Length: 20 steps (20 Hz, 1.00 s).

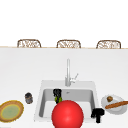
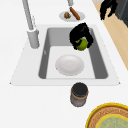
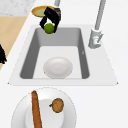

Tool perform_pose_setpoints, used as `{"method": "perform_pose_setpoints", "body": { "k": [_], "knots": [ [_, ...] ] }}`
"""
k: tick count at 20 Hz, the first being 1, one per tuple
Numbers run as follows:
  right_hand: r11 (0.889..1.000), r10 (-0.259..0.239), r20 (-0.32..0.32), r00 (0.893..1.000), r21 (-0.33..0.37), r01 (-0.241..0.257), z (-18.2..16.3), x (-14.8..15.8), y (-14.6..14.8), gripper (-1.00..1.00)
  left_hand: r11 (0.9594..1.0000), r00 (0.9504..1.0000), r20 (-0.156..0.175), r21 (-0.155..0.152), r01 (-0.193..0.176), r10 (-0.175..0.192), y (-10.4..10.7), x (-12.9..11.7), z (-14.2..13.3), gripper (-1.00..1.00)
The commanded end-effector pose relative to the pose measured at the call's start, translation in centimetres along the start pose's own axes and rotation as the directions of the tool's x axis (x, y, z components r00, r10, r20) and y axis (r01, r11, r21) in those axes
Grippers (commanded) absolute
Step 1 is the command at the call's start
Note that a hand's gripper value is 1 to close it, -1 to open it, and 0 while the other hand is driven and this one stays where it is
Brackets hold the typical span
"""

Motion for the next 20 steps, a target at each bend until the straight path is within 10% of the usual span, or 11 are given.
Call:
{"method": "perform_pose_setpoints", "body": {
  "k": [1, 20],
  "knots": [
    [1.0, 0.0, 0.0, 1.0, 0.0, 0.0, 0.0, 0.0, 0.0, 0.0, 0.997, 0.998, -0.052, 0.071, -0.033, 0.037, 2.1, 1.6, 1.2, 1.0],
    [1.0, 0.0, 0.0, 1.0, 0.0, 0.0, 0.0, 0.0, 0.0, 0.0, 0.9995, 0.9996, 0.012, 0.02, -0.025, 0.025, 6.6, 6.4, 11.9, 1.0]
  ]
}}
